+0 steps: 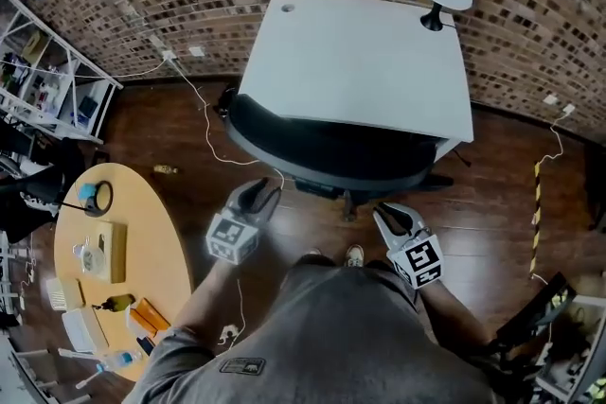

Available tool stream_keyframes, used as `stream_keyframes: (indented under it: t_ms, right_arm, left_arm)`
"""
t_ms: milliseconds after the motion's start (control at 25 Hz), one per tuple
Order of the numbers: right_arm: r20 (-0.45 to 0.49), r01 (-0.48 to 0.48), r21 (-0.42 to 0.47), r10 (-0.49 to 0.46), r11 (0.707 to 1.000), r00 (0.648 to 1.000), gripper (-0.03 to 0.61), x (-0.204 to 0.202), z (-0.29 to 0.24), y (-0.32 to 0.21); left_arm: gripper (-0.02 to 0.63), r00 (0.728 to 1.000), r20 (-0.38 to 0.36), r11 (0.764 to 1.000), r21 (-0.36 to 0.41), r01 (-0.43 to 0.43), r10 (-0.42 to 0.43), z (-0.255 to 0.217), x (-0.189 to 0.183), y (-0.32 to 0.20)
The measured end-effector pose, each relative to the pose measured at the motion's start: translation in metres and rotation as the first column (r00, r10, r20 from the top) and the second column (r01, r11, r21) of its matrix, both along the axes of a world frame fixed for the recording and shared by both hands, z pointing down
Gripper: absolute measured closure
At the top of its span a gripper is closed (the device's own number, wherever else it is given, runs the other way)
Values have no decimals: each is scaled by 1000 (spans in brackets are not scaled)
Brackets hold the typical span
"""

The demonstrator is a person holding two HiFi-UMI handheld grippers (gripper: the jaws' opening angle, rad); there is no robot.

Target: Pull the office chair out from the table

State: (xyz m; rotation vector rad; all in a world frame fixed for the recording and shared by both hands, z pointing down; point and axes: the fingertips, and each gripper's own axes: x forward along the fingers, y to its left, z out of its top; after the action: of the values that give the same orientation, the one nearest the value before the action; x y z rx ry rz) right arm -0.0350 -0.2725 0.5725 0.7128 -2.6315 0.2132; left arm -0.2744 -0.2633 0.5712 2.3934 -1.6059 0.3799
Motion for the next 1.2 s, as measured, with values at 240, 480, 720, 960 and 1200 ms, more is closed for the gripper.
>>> stream_keyframes:
  t_ms: [240, 480, 720, 960, 1200]
  right_arm:
    - [-150, -93, 19, 95, 995, 984, 447, 40, 35, -23]
    - [-253, -238, 100, 256, 966, 933, 387, 93, 28, -55]
    - [-340, -292, 200, 346, 935, 874, 300, 138, 2, -87]
    - [-468, -83, 306, 226, 948, 855, 241, 114, -15, -98]
    - [-539, 45, 325, 146, 945, 830, 235, 92, -22, -99]
  left_arm:
    - [424, 984, 165, 994, -89, -58, 72, 30, -44, -30]
    - [350, 948, 313, 998, -35, -57, 65, 3, -89, -60]
    - [291, 867, 476, 989, -54, -135, 145, -10, -100, -77]
    - [248, 765, 608, 977, -120, -175, 212, 0, -113, -76]
    - [239, 667, 681, 945, -122, -304, 302, -21, -102, -94]
